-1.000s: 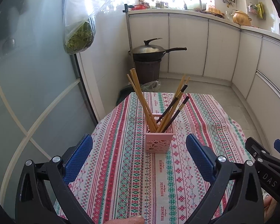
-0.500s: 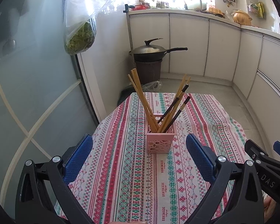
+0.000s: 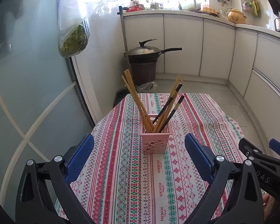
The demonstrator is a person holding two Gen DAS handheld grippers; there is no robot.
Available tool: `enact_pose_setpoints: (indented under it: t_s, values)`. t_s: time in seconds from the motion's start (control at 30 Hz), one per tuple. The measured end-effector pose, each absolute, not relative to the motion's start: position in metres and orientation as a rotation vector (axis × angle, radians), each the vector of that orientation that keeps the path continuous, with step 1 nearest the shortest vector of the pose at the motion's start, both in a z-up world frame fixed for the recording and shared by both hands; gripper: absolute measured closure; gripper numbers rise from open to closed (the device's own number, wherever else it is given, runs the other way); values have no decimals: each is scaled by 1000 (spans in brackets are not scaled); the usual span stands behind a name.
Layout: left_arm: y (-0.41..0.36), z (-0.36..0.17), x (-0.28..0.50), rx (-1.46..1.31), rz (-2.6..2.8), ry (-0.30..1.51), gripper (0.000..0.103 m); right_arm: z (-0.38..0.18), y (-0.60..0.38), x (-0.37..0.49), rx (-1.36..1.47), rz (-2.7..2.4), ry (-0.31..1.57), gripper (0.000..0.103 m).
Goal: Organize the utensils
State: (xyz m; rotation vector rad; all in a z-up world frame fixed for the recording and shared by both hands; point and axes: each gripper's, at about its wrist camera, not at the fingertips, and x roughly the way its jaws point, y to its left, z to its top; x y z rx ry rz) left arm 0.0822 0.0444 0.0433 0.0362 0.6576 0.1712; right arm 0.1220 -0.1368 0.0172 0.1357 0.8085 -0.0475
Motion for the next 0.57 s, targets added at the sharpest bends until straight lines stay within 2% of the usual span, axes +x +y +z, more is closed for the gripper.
enact_pose_setpoints:
  t_s: [0.13, 0.27, 0.4, 0.57]
  values:
    - [44, 43, 82, 35, 159, 656, 16, 17, -137, 122, 135, -46, 807, 7]
    - [43, 41, 83, 43, 150, 658, 17, 17, -136, 122, 134, -46, 806, 7]
    - [42, 41, 84, 48, 175, 675, 7, 18, -136, 121, 135, -46, 802, 7]
    - [44, 43, 84, 42, 189, 671, 7, 19, -137, 120, 137, -49, 800, 7]
